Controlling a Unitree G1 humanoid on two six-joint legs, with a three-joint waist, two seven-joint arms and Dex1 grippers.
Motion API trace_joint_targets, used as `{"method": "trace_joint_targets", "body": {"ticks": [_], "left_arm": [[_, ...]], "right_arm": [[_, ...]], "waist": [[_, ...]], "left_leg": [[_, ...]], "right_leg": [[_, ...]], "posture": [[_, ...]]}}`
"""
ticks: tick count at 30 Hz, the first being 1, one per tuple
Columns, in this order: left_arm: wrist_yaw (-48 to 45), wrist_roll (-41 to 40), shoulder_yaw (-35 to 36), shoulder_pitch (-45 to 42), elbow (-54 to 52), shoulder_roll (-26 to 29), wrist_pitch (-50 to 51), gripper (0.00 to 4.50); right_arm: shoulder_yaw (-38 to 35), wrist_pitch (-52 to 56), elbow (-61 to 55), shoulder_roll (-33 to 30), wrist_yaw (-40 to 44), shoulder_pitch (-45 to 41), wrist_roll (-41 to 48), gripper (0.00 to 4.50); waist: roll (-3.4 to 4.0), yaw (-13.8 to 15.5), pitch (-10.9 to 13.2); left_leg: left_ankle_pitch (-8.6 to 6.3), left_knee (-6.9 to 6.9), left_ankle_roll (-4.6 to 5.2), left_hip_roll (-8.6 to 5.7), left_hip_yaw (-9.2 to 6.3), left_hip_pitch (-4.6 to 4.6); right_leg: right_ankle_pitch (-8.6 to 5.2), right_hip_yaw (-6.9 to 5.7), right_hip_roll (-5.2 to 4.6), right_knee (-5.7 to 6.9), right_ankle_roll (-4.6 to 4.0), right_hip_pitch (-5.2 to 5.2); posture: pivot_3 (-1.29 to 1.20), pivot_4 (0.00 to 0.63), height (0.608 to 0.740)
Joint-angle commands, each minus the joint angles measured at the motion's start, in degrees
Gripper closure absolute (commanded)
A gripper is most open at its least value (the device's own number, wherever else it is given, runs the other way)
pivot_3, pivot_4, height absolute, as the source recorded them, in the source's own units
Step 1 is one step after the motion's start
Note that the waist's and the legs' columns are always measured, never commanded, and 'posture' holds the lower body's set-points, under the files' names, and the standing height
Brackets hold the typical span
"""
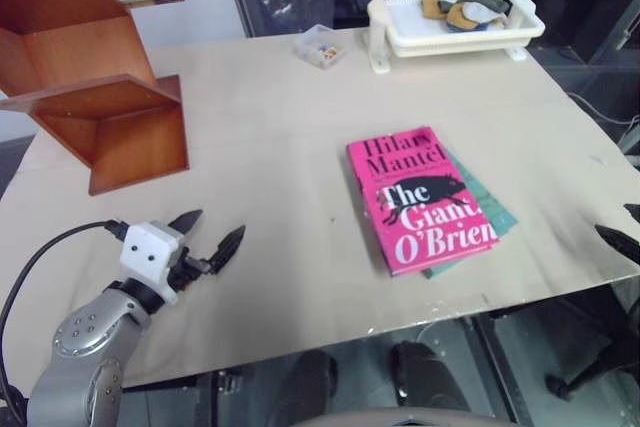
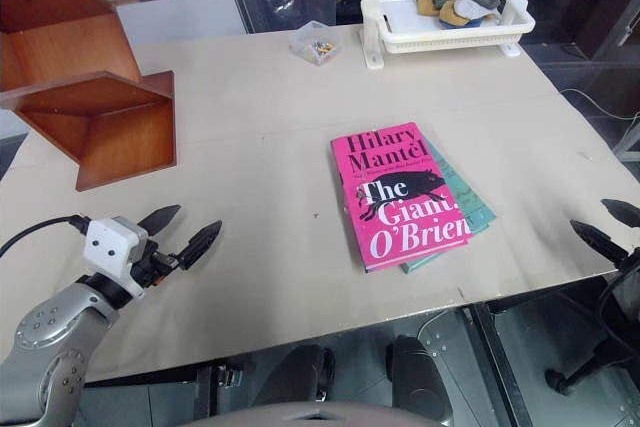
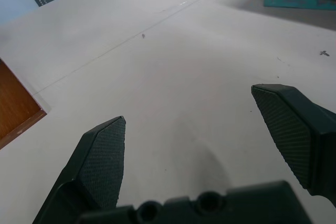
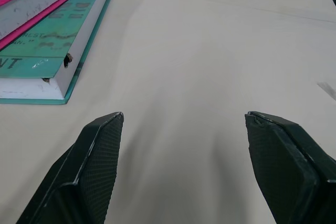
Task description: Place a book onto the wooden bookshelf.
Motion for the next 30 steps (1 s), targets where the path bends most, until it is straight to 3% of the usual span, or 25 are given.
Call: {"method": "trace_joint_targets", "body": {"ticks": [1,30], "left_arm": [[-0.1,-0.2,1.3,0.1,-2.4,0.7,-0.5,0.06],[-3.6,-5.6,2.5,0.1,-3.0,2.4,2.2,0.06]], "right_arm": [[-0.3,-1.3,-0.4,0.2,0.2,-0.3,0.3,0.68],[0.6,-4.2,2.2,0.6,0.7,-1.2,-0.3,0.68]], "waist": [[0.0,0.0,0.0],[0.05,0.0,0.0]], "left_leg": [[0.0,0.0,0.0,0.0,0.0,0.0],[0.0,0.0,0.0,0.0,0.0,0.0]], "right_leg": [[0.0,0.0,0.0,0.0,0.0,0.0],[0.0,0.0,0.0,0.0,0.0,0.0]], "posture": [[0.0,0.15,0.74],[0.0,0.15,0.74]]}}
